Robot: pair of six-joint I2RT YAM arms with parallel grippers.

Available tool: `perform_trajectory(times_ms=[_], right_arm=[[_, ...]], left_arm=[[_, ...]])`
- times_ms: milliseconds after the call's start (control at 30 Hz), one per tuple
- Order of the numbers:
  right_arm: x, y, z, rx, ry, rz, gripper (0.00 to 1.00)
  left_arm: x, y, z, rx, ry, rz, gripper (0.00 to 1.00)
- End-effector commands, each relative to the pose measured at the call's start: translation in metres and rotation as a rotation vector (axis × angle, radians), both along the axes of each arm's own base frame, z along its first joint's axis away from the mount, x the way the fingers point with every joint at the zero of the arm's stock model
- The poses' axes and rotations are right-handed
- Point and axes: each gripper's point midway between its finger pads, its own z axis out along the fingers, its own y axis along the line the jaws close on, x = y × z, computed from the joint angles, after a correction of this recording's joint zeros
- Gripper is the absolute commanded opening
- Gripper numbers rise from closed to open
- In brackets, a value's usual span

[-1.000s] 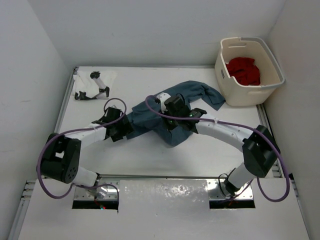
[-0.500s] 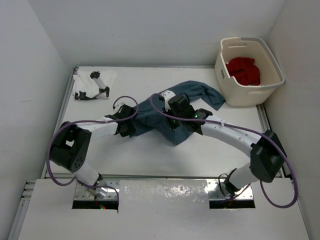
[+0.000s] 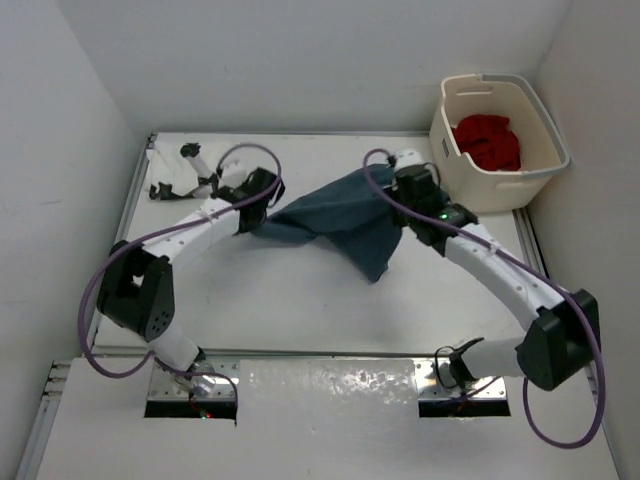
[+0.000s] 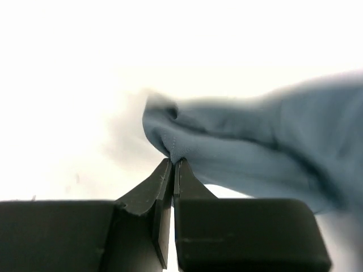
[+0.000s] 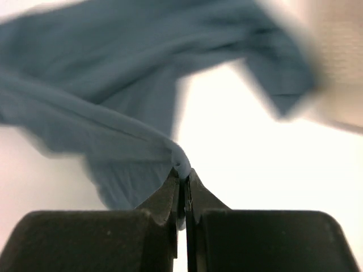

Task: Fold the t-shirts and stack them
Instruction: Flatten out the tshirt

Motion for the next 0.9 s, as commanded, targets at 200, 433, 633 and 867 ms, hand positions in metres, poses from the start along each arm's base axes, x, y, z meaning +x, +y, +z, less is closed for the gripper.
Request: perform_trajectory(times_ms=[200,433,633,867], right_arm=[[0.027,-0.152,0.216,-0.216,-0.505,-0.43,0.0],[-0.015,-0.178,0.342,-0.29,-0.739,-0.442,0.0],[-0.073,-0.186,0.43,-0.239,-0.95,-0.386,0.0],[-0.131,-0.195,0.479,-0.214,-1.106,-0.337,0.0]], left_arm=[[0.048,0.065,0.258,0.245,-0.569,0.293,0.0],[-0.006,0.099,0.408,0.171,-0.949,0.304,0.0],[-0.084,0.118,0.515,0.008,-1.303,0.174,0.0],[-0.174,0.133,0.602,-0.085,-1.61,0.019,0.0]])
